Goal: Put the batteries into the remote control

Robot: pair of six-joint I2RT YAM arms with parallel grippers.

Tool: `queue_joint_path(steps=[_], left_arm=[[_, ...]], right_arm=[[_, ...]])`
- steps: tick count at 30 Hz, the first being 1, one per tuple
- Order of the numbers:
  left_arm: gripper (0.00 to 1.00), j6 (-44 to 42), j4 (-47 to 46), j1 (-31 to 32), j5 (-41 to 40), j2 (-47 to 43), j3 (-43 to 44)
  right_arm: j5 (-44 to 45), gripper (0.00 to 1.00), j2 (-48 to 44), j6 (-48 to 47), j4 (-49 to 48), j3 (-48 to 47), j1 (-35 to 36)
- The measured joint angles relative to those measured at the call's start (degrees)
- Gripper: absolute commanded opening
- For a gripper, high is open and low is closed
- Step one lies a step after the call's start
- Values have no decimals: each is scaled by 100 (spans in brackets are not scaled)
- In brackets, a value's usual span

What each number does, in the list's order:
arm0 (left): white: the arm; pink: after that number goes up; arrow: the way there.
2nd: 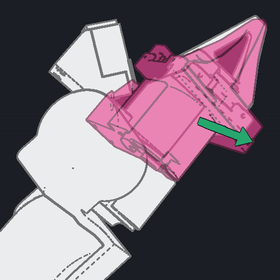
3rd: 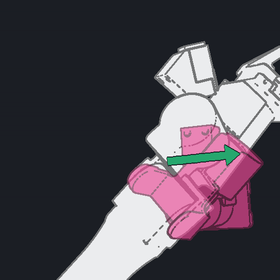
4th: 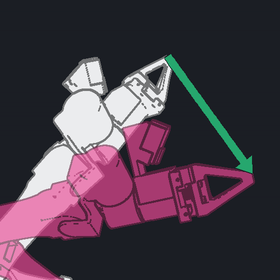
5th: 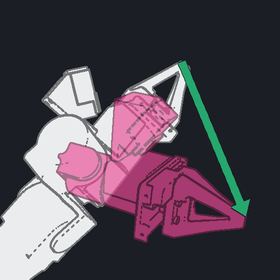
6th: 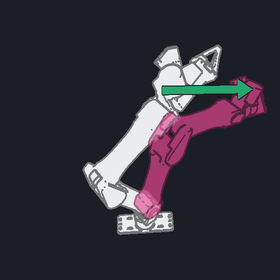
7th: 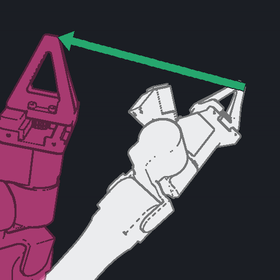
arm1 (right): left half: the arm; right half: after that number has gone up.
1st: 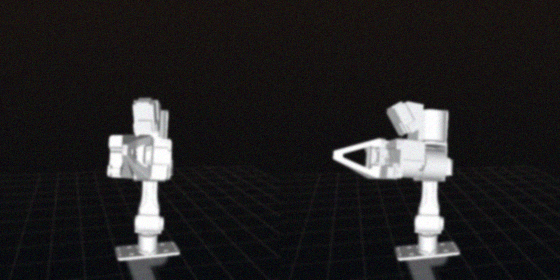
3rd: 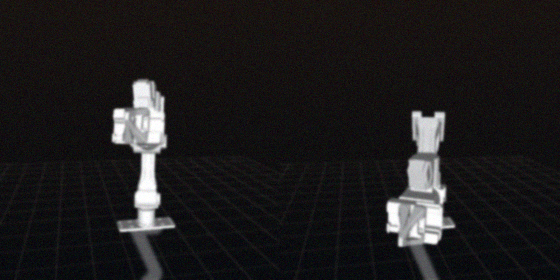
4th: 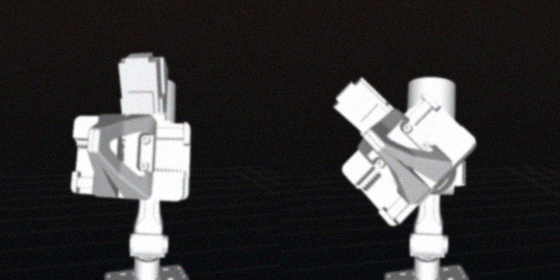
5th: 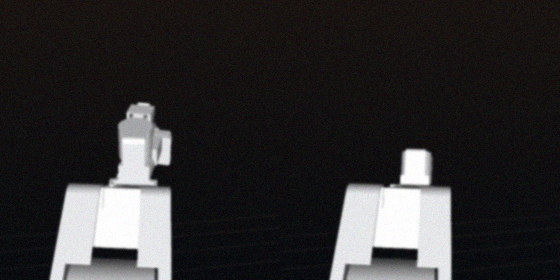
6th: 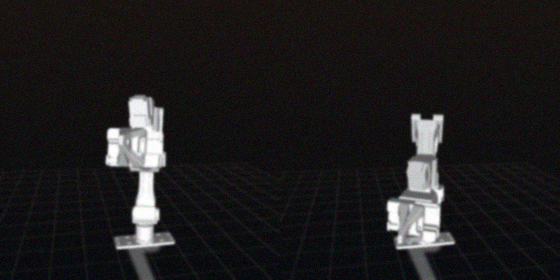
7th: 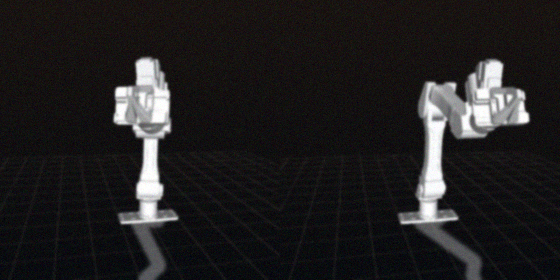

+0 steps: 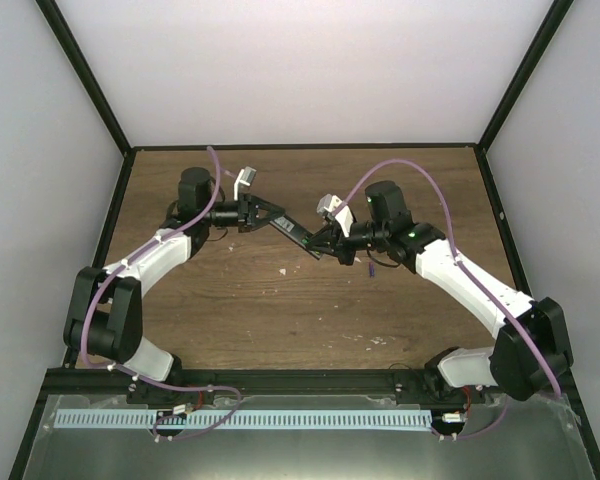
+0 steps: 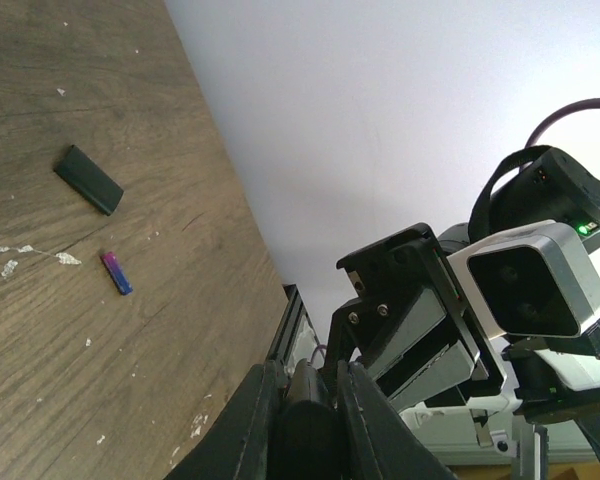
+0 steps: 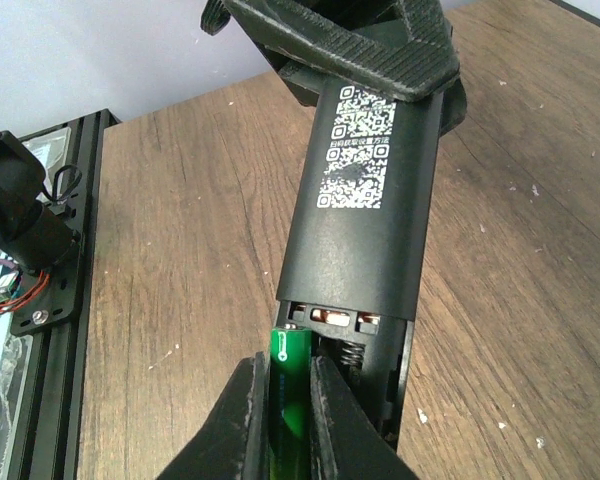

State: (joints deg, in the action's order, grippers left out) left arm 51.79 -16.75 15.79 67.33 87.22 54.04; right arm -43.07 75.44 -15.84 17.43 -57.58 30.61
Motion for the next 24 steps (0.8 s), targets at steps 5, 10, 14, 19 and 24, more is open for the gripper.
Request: queue_joint_path(steps=[5,10,14,19,24], left_arm=[[0,0,-2,0,-15,26,2],[0,-2,-7,0,-50,59,2],[0,-2,-13,0,-87,76,2],[0,-2,-81,0,-81,81,2],[0,-42,-107,0,116,81,2]], right_arm=[[55,14,9,-17,13,0,2],[103,23,9,-33,13,0,2],[118,31,4,-83,9,0,13],[116,42,-50,-107,-4,0,33],[146,51,-149,-48,28,-72,33]])
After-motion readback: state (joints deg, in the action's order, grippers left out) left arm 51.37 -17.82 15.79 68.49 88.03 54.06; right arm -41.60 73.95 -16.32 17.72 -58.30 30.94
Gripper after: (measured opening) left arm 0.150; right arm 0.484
